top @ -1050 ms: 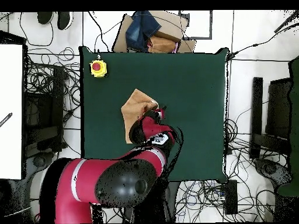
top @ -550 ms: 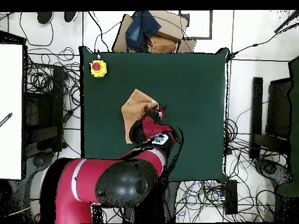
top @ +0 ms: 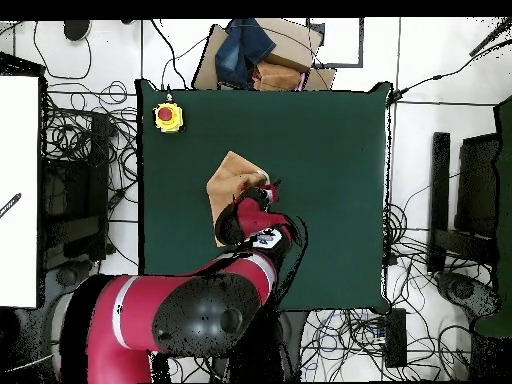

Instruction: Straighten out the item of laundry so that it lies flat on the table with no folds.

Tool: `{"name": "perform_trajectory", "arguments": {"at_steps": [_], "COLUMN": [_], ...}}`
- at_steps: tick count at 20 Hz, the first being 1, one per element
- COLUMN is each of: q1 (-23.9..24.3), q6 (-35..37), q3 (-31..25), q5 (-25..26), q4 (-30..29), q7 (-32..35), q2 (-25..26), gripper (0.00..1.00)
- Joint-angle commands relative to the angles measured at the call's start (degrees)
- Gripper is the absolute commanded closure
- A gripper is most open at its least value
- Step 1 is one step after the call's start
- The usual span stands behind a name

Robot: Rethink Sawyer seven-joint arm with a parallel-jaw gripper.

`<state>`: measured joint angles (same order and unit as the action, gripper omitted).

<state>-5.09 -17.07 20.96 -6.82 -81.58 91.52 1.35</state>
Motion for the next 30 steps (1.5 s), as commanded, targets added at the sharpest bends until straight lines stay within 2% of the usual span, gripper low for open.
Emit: {"name": "perform_trajectory", "arguments": {"at_steps": [1,6,20,30], "q1": [-3.63,-3.61,-1.3,-1.05], "q6": [-1.71,-2.48,-3.98,-3.99], "q3": [-2.0,-2.02,-3.07,-3.38], "q5": [-6.12,-6.88,-3.92,-3.72], "q4": [0.55,0.81,1.64,1.55], "q7": [11.57,11.33,10.44,10.33], "q2": [1.35,2.0,2.17,2.09], "gripper": [0.0,0.0,0.0,0.0]}}
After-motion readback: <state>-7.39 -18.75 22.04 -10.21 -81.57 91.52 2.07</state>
